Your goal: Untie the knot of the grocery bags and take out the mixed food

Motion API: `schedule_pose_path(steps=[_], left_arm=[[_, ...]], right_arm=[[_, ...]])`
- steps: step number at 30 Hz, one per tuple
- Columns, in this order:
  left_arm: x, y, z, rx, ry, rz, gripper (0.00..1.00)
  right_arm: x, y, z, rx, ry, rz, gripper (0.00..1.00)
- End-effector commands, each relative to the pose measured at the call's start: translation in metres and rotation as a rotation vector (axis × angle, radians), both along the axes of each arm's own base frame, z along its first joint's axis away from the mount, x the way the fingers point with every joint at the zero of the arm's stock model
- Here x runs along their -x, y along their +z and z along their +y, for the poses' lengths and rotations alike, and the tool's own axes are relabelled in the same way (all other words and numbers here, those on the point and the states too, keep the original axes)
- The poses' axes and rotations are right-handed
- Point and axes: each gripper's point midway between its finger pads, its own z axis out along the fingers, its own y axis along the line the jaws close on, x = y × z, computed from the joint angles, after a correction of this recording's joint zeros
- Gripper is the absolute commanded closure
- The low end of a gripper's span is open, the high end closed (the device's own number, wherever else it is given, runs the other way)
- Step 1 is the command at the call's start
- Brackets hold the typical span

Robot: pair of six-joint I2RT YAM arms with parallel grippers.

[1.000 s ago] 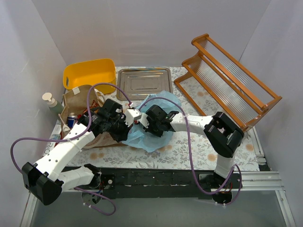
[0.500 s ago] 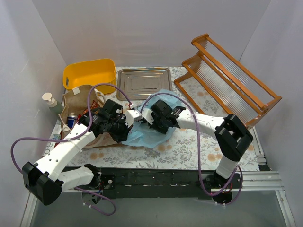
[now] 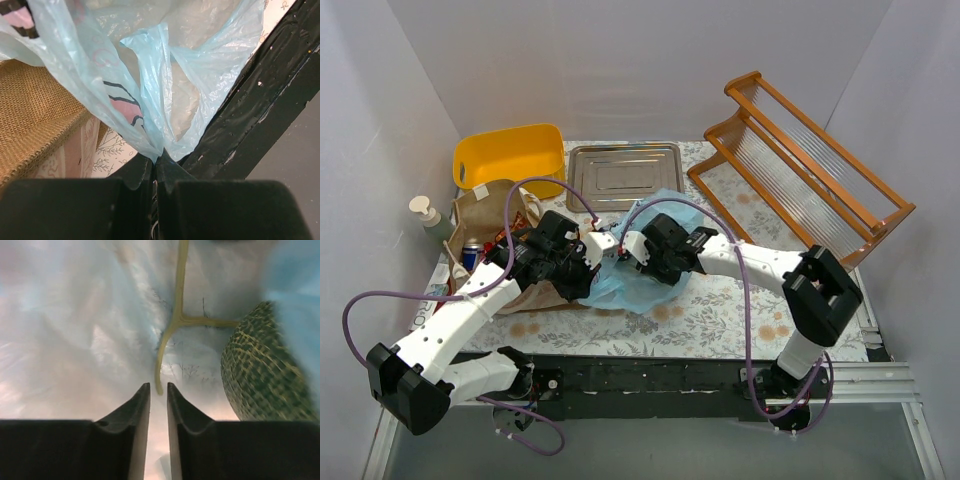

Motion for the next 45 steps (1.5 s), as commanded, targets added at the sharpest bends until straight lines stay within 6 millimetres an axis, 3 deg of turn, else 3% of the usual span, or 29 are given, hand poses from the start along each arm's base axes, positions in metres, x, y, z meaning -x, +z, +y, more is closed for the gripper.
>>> schedule_pose_path(steps=[1, 6, 10, 11, 12, 13, 15, 17, 21, 22, 25, 32, 35, 41, 44, 45], left_arm=[[0.001, 0.011, -0.005, 0.042, -0.016, -0.023, 1.00], [0.003, 0.008, -0.004, 0.042, -0.017, -0.019, 1.00], [0.002, 0.008, -0.003, 0.037, -0.013, -0.020, 1.00], [0.003, 0.008, -0.003, 0.036, -0.012, -0.021, 1.00], [0.002, 0.009, -0.003, 0.035, -0.009, -0.024, 1.00], [0.002, 0.009, -0.003, 0.036, -0.010, -0.023, 1.00], [0.001, 0.008, -0.002, 0.032, -0.007, -0.027, 1.00], [0.001, 0.009, -0.001, 0.033, -0.004, -0.028, 1.00], [0.002, 0.006, 0.001, 0.027, -0.003, -0.028, 1.00], [0.002, 0.006, 0.001, 0.028, -0.004, -0.030, 1.00], [0.000, 0.004, 0.000, 0.027, -0.004, -0.033, 1.00], [-0.004, -0.001, 0.001, 0.009, -0.008, -0.045, 1.00], [-0.007, -0.003, 0.002, 0.000, -0.005, -0.054, 1.00], [-0.008, -0.009, -0.001, 0.003, -0.013, -0.048, 1.00], [-0.007, -0.012, -0.002, 0.006, -0.036, -0.044, 1.00], [-0.006, -0.013, -0.003, 0.008, -0.041, -0.040, 1.00]], right_arm=[[-0.022, -0.022, -0.002, 0.048, -0.067, -0.036, 0.69], [-0.027, -0.040, -0.002, 0.051, -0.087, 0.021, 0.63], [-0.002, -0.060, -0.001, 0.026, -0.046, 0.176, 0.63], [0.004, -0.062, -0.002, 0.020, -0.028, 0.210, 0.67], [0.009, -0.063, -0.004, 0.019, -0.017, 0.230, 0.90], [0.011, -0.061, -0.004, 0.011, -0.002, 0.231, 0.97], [0.011, -0.055, 0.000, -0.009, 0.027, 0.225, 0.99], [0.005, -0.036, 0.003, -0.033, 0.047, 0.178, 0.99], [-0.002, 0.027, 0.012, -0.109, 0.080, 0.106, 0.99], [0.000, 0.046, 0.013, -0.144, 0.093, 0.081, 0.99], [0.012, 0.076, 0.007, -0.174, 0.129, 0.075, 0.99], [0.033, 0.110, -0.013, -0.192, 0.209, 0.029, 0.99], [0.037, 0.139, -0.012, -0.258, 0.279, -0.047, 0.99], [0.040, 0.220, -0.003, -0.430, 0.400, -0.246, 0.99], [0.038, 0.273, 0.002, -0.530, 0.415, -0.360, 0.99], [0.037, 0.300, 0.003, -0.574, 0.410, -0.413, 0.99]])
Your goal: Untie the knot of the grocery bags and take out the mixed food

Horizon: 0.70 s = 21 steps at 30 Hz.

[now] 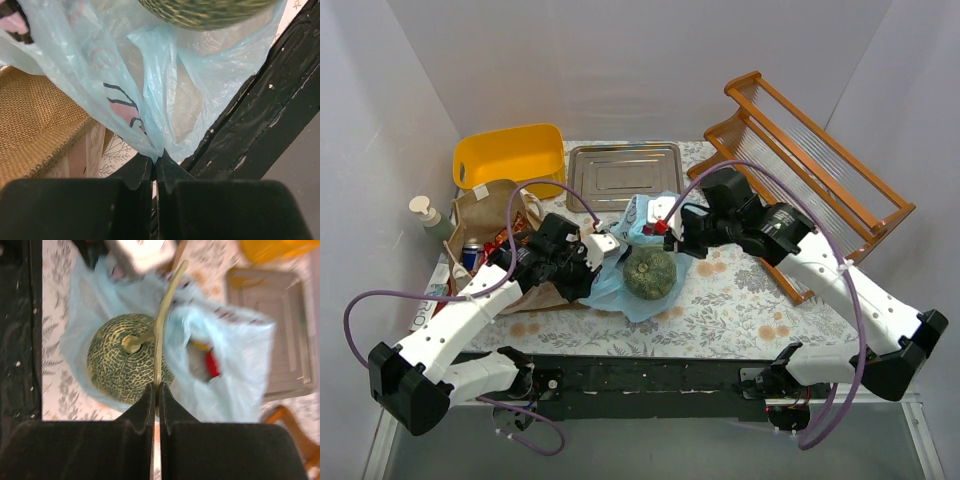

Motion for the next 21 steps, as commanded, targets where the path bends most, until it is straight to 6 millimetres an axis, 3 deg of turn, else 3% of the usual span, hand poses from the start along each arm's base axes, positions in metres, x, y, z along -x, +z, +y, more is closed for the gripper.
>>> schedule_pose_path(steps=[1, 3, 5, 6, 7, 10, 11, 15, 20, 21], left_arm=[[0.000, -0.007, -0.003, 0.011, -0.044, -0.006, 1.00], [0.004, -0.010, -0.005, 0.018, -0.063, 0.011, 1.00], [0.007, -0.015, -0.004, 0.016, -0.079, 0.025, 1.00], [0.009, -0.016, -0.005, 0.017, -0.082, 0.035, 1.00], [0.011, -0.017, -0.004, 0.015, -0.085, 0.042, 1.00], [0.022, -0.019, -0.004, 0.027, -0.117, 0.075, 1.00], [0.024, -0.017, -0.004, 0.035, -0.121, 0.075, 1.00], [0.045, -0.016, 0.001, 0.050, -0.178, 0.111, 1.00], [0.052, 0.000, 0.005, 0.074, -0.236, 0.056, 1.00], [0.051, 0.005, 0.004, 0.080, -0.238, 0.044, 1.00]], right_arm=[[-0.004, 0.120, 0.013, -0.275, 0.045, -0.240, 0.99], [-0.009, 0.150, 0.016, -0.331, 0.032, -0.291, 0.99], [-0.020, 0.201, 0.014, -0.431, -0.013, -0.399, 0.99], [-0.028, 0.210, 0.019, -0.450, -0.028, -0.415, 0.99], [-0.031, 0.238, 0.015, -0.499, -0.047, -0.468, 0.99], [-0.060, 0.277, 0.021, -0.587, -0.116, -0.555, 0.99], [-0.068, 0.296, 0.014, -0.626, -0.142, -0.593, 0.99], [-0.111, 0.319, 0.025, -0.720, -0.196, -0.645, 0.99], [-0.149, 0.308, 0.049, -0.764, -0.219, -0.632, 0.99], [-0.161, 0.298, 0.060, -0.757, -0.213, -0.615, 0.99]])
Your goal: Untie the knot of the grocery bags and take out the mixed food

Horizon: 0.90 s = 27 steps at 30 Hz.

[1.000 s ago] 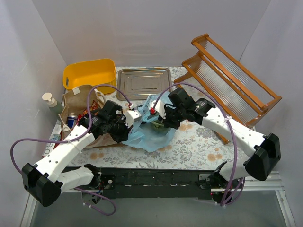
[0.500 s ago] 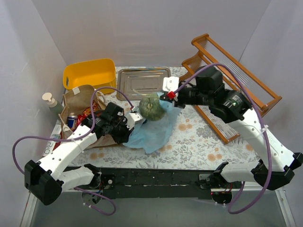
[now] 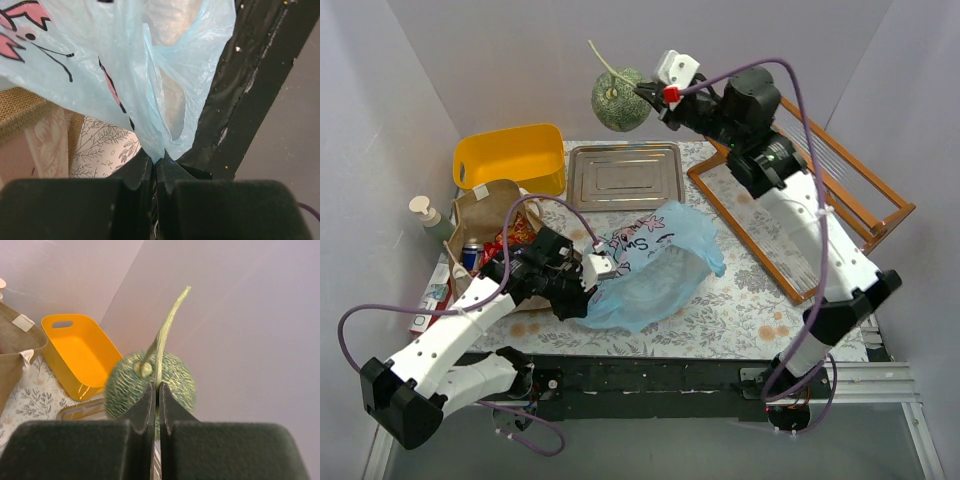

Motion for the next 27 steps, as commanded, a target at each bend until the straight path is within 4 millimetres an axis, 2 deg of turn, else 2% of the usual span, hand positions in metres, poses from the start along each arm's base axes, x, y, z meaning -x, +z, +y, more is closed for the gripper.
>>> schedule_pose_path(steps=[1, 2, 3, 4, 7, 8, 9, 10, 11, 12, 14, 15, 17, 19, 20, 21, 24, 27], left_arm=[[0.005, 0.031, -0.004, 0.065, -0.060, -0.055, 0.99], [-0.004, 0.044, -0.007, 0.074, -0.039, -0.086, 0.86], [-0.016, 0.060, -0.012, 0.096, -0.008, -0.129, 0.65], [-0.035, 0.099, -0.022, 0.147, 0.021, -0.212, 0.58], [-0.076, 0.163, -0.032, 0.198, 0.140, -0.357, 0.48], [-0.093, 0.198, -0.038, 0.240, 0.176, -0.433, 0.46], [-0.110, 0.224, -0.039, 0.268, 0.220, -0.518, 0.43], [-0.119, 0.240, -0.039, 0.284, 0.247, -0.569, 0.39], [-0.130, 0.259, -0.041, 0.304, 0.262, -0.619, 0.38], [-0.139, 0.269, -0.042, 0.308, 0.276, -0.660, 0.38], [-0.155, 0.276, -0.037, 0.274, 0.325, -0.711, 0.37], [-0.166, 0.277, -0.036, 0.260, 0.345, -0.742, 0.37], [-0.183, 0.282, -0.023, 0.228, 0.440, -0.800, 0.35], [-0.197, 0.289, -0.018, 0.249, 0.521, -0.826, 0.34], [-0.206, 0.292, -0.008, 0.230, 0.608, -0.851, 0.33], [-0.213, 0.301, -0.005, 0.265, 0.663, -0.872, 0.30], [-0.228, 0.304, 0.005, 0.304, 0.774, -0.825, 0.32], [-0.239, 0.303, 0.000, 0.344, 0.796, -0.793, 0.32]], right_arm=[[-0.026, 0.026, 0.021, -0.134, 0.011, -0.076, 0.99], [-0.033, 0.021, 0.027, -0.137, 0.012, -0.067, 0.99], [-0.044, 0.010, 0.035, -0.132, 0.007, -0.047, 0.99], [-0.050, 0.005, 0.038, -0.128, -0.001, -0.041, 0.99], [-0.067, -0.021, 0.048, -0.088, -0.013, -0.029, 0.99], [-0.070, -0.025, 0.047, -0.085, -0.017, -0.026, 0.99], [-0.069, -0.026, 0.048, -0.089, -0.014, -0.031, 0.99], [-0.070, -0.037, 0.050, -0.071, -0.009, -0.021, 0.99], [-0.070, -0.039, 0.049, -0.063, -0.005, -0.022, 0.99], [-0.066, -0.041, 0.049, -0.055, 0.003, -0.018, 0.99], [-0.061, -0.050, 0.051, -0.033, 0.030, -0.008, 0.99], [-0.056, -0.048, 0.047, -0.029, 0.034, -0.007, 0.99], [-0.052, -0.056, 0.048, -0.005, 0.052, 0.007, 0.99], [-0.045, -0.059, 0.045, 0.009, 0.060, 0.014, 0.99], [-0.044, -0.062, 0.045, 0.015, 0.063, 0.016, 0.99], [-0.040, -0.065, 0.042, 0.020, 0.065, 0.022, 0.99], [-0.036, -0.059, 0.038, -0.001, 0.060, 0.026, 0.99], [-0.033, -0.051, 0.036, -0.030, 0.059, 0.048, 0.99]])
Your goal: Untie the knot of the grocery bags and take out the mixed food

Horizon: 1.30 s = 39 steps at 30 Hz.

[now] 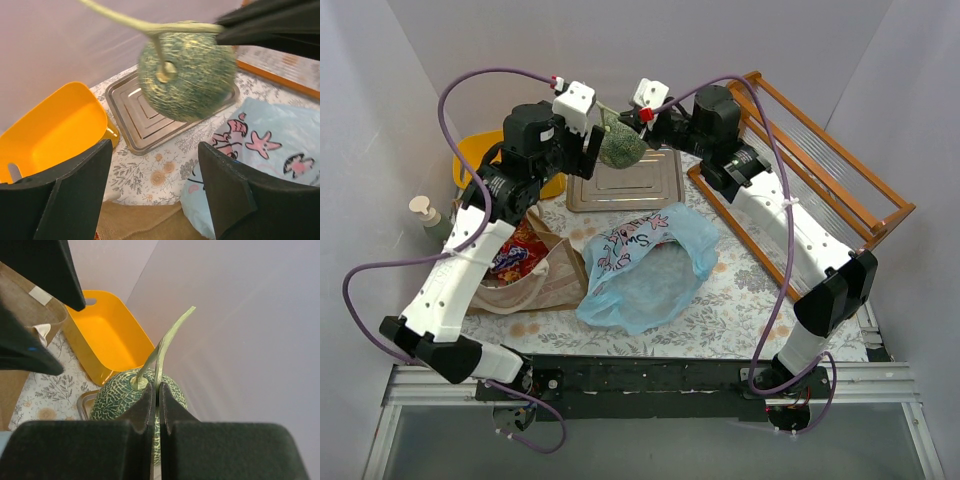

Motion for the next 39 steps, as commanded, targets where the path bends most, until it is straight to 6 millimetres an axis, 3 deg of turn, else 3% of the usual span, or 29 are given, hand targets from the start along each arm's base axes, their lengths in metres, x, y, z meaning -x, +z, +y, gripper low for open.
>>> schedule_pose_path(steps=[1, 7, 10, 20, 24, 28, 29, 39], left_arm=[[-0.017, 0.029, 0.007, 0.143, 0.097, -0.053, 0.32], [-0.021, 0.032, -0.026, 0.233, -0.039, -0.052, 0.36], [-0.024, 0.030, -0.033, 0.244, -0.072, -0.052, 0.37], [-0.049, 0.021, -0.026, 0.250, 0.002, -0.161, 0.47], [-0.051, 0.030, -0.044, 0.274, -0.092, -0.203, 0.61], [-0.055, 0.036, -0.053, 0.270, -0.137, -0.226, 0.96], [-0.054, 0.037, -0.055, 0.266, -0.149, -0.231, 0.99], [-0.052, 0.040, -0.053, 0.241, -0.185, -0.283, 1.00]], right_arm=[[0.019, 0.056, -0.014, -0.117, 0.006, -0.067, 0.99], [0.024, 0.062, -0.014, -0.148, 0.014, 0.008, 0.99], [0.024, 0.054, -0.013, -0.134, 0.015, 0.057, 0.99], [0.038, 0.050, -0.012, -0.134, 0.045, 0.104, 0.99], [0.040, 0.045, -0.012, -0.125, 0.048, 0.119, 0.99], [0.039, 0.039, -0.012, -0.123, 0.040, 0.140, 0.99], [0.039, 0.039, -0.012, -0.125, 0.040, 0.141, 0.99], [0.033, 0.036, -0.011, -0.140, 0.018, 0.159, 0.99]])
